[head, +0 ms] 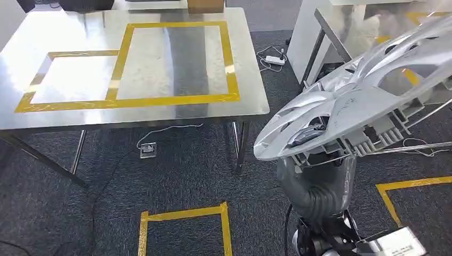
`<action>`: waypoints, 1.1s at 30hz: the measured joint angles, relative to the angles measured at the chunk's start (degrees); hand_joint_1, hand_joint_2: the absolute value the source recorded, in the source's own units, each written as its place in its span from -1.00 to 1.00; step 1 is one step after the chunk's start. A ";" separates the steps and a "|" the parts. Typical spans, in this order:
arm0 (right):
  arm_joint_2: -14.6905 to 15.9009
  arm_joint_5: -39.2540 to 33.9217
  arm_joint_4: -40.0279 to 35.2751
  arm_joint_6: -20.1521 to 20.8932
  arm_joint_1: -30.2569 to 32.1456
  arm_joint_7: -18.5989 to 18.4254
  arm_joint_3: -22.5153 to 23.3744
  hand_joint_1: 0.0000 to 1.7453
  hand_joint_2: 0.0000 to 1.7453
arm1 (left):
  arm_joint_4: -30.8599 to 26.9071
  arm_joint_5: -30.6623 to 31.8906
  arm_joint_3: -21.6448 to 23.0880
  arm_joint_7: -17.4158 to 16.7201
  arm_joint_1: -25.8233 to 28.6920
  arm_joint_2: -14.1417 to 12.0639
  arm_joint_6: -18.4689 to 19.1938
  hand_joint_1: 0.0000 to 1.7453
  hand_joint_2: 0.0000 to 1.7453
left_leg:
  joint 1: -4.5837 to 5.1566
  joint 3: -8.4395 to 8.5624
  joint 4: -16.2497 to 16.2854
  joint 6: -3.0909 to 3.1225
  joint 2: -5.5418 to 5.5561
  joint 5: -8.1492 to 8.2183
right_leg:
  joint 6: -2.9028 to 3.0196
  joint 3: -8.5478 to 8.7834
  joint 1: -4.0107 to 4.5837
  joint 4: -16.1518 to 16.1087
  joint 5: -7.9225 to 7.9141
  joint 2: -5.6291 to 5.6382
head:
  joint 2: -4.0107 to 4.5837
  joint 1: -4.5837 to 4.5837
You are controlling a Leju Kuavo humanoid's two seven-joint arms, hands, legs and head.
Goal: Take the parts from the cabinet and place them on the table.
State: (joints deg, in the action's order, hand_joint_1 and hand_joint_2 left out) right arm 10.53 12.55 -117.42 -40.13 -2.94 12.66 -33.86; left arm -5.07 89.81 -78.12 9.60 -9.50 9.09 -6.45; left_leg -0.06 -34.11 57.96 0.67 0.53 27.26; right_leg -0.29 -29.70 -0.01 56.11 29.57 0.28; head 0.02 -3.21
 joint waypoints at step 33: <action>0.02 -0.52 0.00 0.00 -0.20 0.79 -0.07 1.00 1.00 | 0.00 0.02 0.00 -1.70 0.00 -0.13 0.37 -1.00 1.00 | 0.31 0.06 0.14 0.38 -0.15 0.29 | -0.35 0.09 -0.30 -0.10 0.08 0.01 | 0.00 0.15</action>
State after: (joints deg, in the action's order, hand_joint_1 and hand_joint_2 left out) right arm 10.56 12.02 -117.42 -40.13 -3.14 13.44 -33.92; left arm -5.07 89.83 -78.12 7.89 -9.50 8.96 -6.08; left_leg 0.25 -34.05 58.11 1.05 0.38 27.55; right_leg -0.63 -29.62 -0.31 56.01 29.65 0.29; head 0.02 -3.06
